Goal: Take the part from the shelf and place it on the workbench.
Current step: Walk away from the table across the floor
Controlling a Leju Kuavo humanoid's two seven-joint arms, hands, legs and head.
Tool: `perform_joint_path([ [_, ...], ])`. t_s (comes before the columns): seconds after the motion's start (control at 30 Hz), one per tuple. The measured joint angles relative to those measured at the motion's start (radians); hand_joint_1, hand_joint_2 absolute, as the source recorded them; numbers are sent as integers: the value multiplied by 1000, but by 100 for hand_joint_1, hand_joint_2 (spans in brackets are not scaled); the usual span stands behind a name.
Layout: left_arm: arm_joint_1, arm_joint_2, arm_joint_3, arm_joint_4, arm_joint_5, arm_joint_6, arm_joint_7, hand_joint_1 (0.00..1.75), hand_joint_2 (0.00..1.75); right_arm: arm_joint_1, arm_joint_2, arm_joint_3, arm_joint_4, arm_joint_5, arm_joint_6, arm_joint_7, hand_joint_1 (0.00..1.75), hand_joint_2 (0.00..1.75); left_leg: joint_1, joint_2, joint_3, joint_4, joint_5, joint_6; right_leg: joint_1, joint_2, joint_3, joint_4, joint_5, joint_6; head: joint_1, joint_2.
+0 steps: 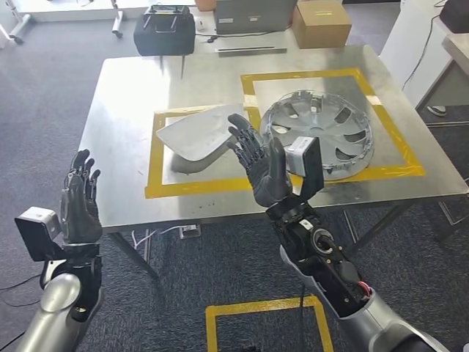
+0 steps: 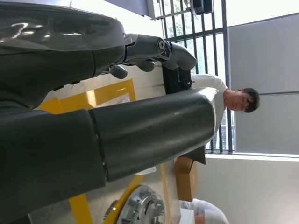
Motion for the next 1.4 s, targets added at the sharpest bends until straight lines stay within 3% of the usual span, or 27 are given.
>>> perform_joint_path([
  [0.07,0,0,0,0,0,0,0,0,0,-1,0,2,0,0,0,0,0,0,-1,0,-15,6,12,-11,-1,1,100,-151,26,-1,9,0],
  [0.1,0,0,1,0,0,0,-1,0,0,-2,0,2,0,0,0,-1,0,0,-2,-1,-20,9,19,-17,0,2,129,-201,28,-4,12,0],
  [0.13,0,0,1,0,0,0,-1,0,0,-2,0,2,0,0,0,-1,0,0,-3,-1,-24,10,26,-23,3,4,139,-225,25,-9,13,0],
  [0.2,1,1,1,0,0,0,-2,0,0,-2,0,3,0,0,1,-1,0,0,-1,0,-30,11,35,-36,5,3,130,-228,35,-26,9,0],
  [0.27,1,1,2,0,0,0,-2,0,0,-3,0,3,0,0,1,-1,0,0,3,-1,-53,53,-11,-47,2,-1,113,-230,53,-47,0,0],
  [0.37,1,2,2,0,0,0,-2,0,0,-3,0,3,0,0,1,-1,0,0,6,-1,-123,251,-152,-60,4,-5,73,-231,84,-64,-20,0],
  [0.4,1,2,2,0,0,0,-2,0,0,-3,0,3,0,0,1,-1,0,0,6,-1,-137,309,-172,-62,6,-5,58,-230,95,-65,-24,0],
  [0.43,2,2,2,0,0,0,-2,0,0,-2,0,3,0,0,1,-1,0,0,6,-1,-134,336,-167,-62,8,-6,44,-230,105,-65,-27,0],
  [0.47,2,2,2,0,0,0,-2,0,0,-2,0,3,0,0,1,-1,0,0,5,-1,-111,325,-144,-59,9,-6,31,-229,116,-64,-29,0],
  [0.53,1,2,2,0,0,0,-3,0,0,-2,0,4,0,0,1,-1,0,0,3,-2,-13,205,-96,-48,12,-5,11,-229,134,-60,-31,0],
  [0.6,-1,2,3,0,0,-1,-5,0,0,-3,0,4,0,0,1,-2,0,0,-3,-3,84,59,-93,-33,14,-4,2,-229,149,-51,-29,0],
  [0.67,-4,2,3,0,1,-3,-9,0,0,-3,0,4,0,1,1,-4,0,0,-12,-3,114,1,-99,-21,12,-5,-3,-233,165,-40,-27,0],
  [0.73,-5,1,3,0,2,-5,-12,0,0,-1,-1,4,0,1,2,-6,0,0,-10,0,102,-4,-81,-6,9,-5,-13,-227,162,-28,-28,0],
  [0.8,-5,0,3,0,3,-7,-13,0,0,0,-2,4,0,1,2,-7,0,0,-5,4,83,-10,-59,9,8,-3,-39,-161,91,-20,-24,0],
  [0.87,-4,0,3,0,3,-8,-14,0,0,1,-2,4,0,1,3,-8,0,0,-6,5,58,-8,-40,15,7,-3,-76,-20,-10,-14,-14,0],
  [0.9,-4,0,3,0,3,-8,-15,0,0,3,-3,4,0,1,3,-8,0,0,-6,5,45,-7,-30,14,7,-3,-87,44,-38,-11,-11,0],
  [0.93,-3,0,3,0,3,-8,-15,0,0,3,-3,4,0,1,3,-8,0,0,-7,5,31,-6,-20,13,7,-3,-85,80,-43,-9,-8,0],
  [0.97,-2,0,3,0,3,-8,-15,0,0,4,-3,4,1,1,3,-8,0,0,-7,5,18,-4,-11,11,6,-3,-65,79,-26,-8,-4,0],
  [1.0,-1,0,3,0,3,-8,-14,0,0,3,-4,4,1,1,3,-8,0,0,-6,5,6,-1,-3,8,5,-4,-27,37,2,-8,-1,0],
  [1.03,0,0,3,0,3,-8,-14,0,0,2,-4,4,1,1,4,-8,0,0,-6,5,-5,3,4,4,4,-4,24,-33,25,-8,4,0],
  [1.1,0,0,3,0,2,-8,-12,0,0,-2,-4,4,0,0,5,-8,0,0,-9,4,-21,10,18,-5,7,-2,116,-176,36,-14,11,0],
  [1.13,0,0,3,0,2,-8,-11,0,0,-4,-4,4,0,0,6,-8,0,0,-10,4,-25,11,26,-10,9,0,137,-214,31,-17,12,0],
  [1.2,-1,0,4,0,0,-8,-8,0,0,-6,-4,5,0,0,9,-8,0,0,-11,4,-30,9,43,-21,11,1,134,-228,37,-28,10,0],
  [1.27,-1,1,4,0,0,-6,-5,0,0,-8,-4,5,0,0,11,-8,0,0,-9,2,-49,33,17,-32,8,-3,118,-231,56,-42,4,0],
  [1.3,-1,2,5,0,0,-4,-4,0,0,-9,-4,5,0,0,12,-8,0,0,-8,1,-67,72,-22,-37,5,-5,106,-233,67,-50,-4,0],
  [1.37,-1,2,5,0,0,-2,-1,0,0,-10,-4,5,0,1,14,-7,0,0,-3,0,-114,208,-126,-45,6,-8,78,-233,91,-59,-17,0],
  [1.4,0,2,5,0,0,-1,0,0,0,-10,-4,5,0,1,15,-7,0,0,-2,0,-132,277,-158,-48,8,-9,63,-232,102,-61,-21,0],
])
